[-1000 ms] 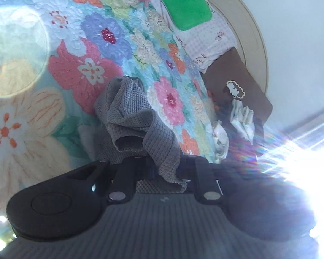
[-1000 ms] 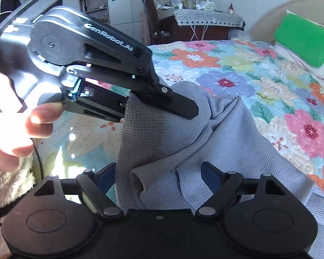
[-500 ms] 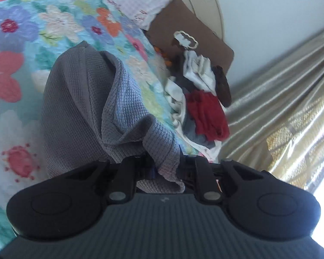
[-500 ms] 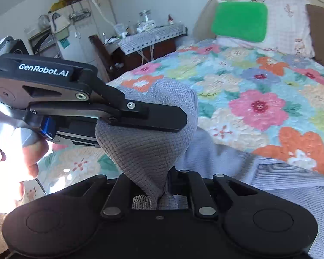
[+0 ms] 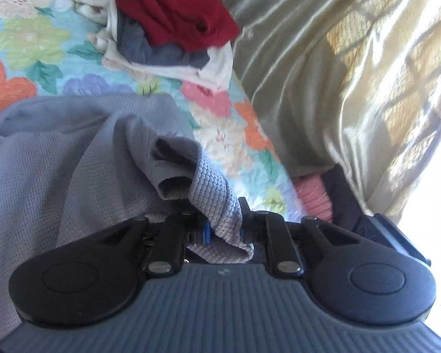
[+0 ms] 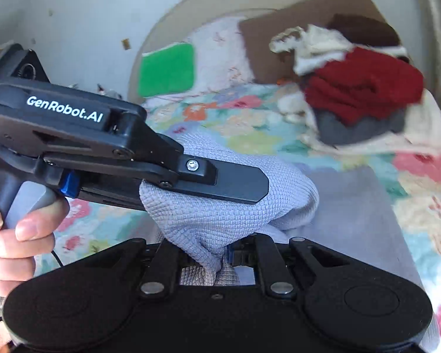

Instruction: Fold clothes

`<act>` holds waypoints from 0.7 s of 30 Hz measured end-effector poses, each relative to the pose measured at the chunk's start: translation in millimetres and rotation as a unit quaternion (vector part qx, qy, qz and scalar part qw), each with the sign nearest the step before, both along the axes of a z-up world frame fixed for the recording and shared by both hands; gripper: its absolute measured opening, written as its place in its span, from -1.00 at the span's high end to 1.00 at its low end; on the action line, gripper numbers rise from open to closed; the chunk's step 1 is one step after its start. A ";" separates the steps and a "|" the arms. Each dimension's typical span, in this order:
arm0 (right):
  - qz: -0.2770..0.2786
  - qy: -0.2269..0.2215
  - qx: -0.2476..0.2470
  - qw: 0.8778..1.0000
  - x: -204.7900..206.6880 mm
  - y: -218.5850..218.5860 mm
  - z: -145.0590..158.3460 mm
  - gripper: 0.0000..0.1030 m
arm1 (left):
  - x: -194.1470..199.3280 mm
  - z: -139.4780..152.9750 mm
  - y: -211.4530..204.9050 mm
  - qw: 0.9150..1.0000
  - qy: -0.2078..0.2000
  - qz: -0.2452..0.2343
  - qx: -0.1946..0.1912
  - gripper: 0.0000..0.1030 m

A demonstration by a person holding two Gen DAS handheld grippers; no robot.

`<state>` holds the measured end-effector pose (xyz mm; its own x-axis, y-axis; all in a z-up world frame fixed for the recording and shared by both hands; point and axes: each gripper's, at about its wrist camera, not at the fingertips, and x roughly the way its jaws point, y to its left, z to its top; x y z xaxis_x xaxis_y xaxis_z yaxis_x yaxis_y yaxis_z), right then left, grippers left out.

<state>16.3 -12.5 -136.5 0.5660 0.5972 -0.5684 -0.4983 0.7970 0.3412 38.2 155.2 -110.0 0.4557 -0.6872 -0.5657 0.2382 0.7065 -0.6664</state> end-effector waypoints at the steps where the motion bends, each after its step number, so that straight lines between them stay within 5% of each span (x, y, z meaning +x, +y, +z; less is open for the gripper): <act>1: -0.017 0.020 0.002 1.000 1.9 -10.5 -12.6 0.75 | -2.2 -3.6 -2.8 1.000 0.002 0.002 0.006 0.68; 5: -0.045 0.075 0.019 0.996 6.3 -33.6 -42.7 0.76 | -12.0 -16.4 -11.1 0.999 0.006 0.012 0.031 0.55; 8: -0.043 0.099 0.039 0.993 16.3 -38.6 -48.9 0.75 | -30.8 -5.6 17.2 0.997 -0.011 0.058 0.052 0.23; 13: -0.043 0.100 0.044 0.993 12.7 -42.7 -54.0 0.73 | -51.2 -7.7 46.5 0.988 -0.011 0.103 0.117 0.22; 16: -0.049 0.076 0.032 0.995 8.0 -38.5 -47.7 0.74 | -56.3 -21.1 53.2 0.984 0.008 0.119 0.133 0.22; 21: -0.040 -0.039 -0.007 0.998 -11.8 -34.9 -12.5 0.77 | -61.2 -31.2 55.5 0.986 0.012 0.123 0.114 0.21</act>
